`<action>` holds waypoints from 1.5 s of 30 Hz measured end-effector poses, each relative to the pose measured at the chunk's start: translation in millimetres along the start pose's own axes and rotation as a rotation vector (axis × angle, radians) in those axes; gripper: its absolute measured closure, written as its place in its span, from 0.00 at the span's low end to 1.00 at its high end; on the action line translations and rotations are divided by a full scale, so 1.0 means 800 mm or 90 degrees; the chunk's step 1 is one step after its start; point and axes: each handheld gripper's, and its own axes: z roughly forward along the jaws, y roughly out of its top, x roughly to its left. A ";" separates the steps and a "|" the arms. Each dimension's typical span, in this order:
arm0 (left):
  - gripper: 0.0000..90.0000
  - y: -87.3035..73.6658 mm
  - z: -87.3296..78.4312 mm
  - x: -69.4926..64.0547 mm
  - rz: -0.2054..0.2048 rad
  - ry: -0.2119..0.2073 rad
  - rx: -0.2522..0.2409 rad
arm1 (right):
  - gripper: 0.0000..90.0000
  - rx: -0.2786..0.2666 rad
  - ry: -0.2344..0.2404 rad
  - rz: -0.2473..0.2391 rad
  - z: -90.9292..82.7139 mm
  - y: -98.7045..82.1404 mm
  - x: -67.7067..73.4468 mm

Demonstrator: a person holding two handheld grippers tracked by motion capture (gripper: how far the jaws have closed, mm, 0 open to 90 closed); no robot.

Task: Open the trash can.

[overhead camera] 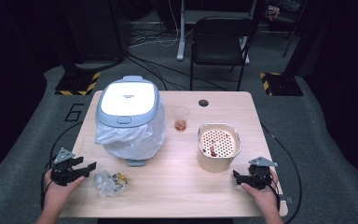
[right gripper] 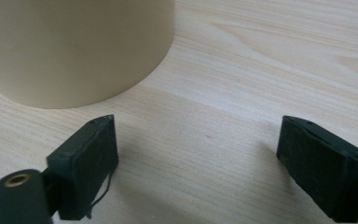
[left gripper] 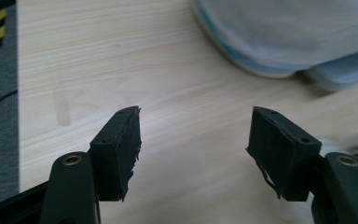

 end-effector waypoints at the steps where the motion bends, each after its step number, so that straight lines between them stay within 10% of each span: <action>1: 0.36 0.000 -0.006 -0.004 -0.004 -0.013 0.001 | 0.15 -0.001 0.000 -0.002 0.000 0.000 -0.001; 17: 0.35 -0.030 -0.013 -0.056 0.015 -0.130 0.038 | 0.23 0.009 0.002 -0.005 -0.002 0.003 0.002; 27: 0.53 -0.012 0.026 -0.110 0.045 -0.215 0.060 | 0.32 0.023 0.009 -0.002 -0.018 0.004 0.008; 45: 0.53 0.030 0.098 -0.208 0.110 -0.270 0.042 | 0.35 0.006 0.069 -0.049 -0.066 0.008 0.057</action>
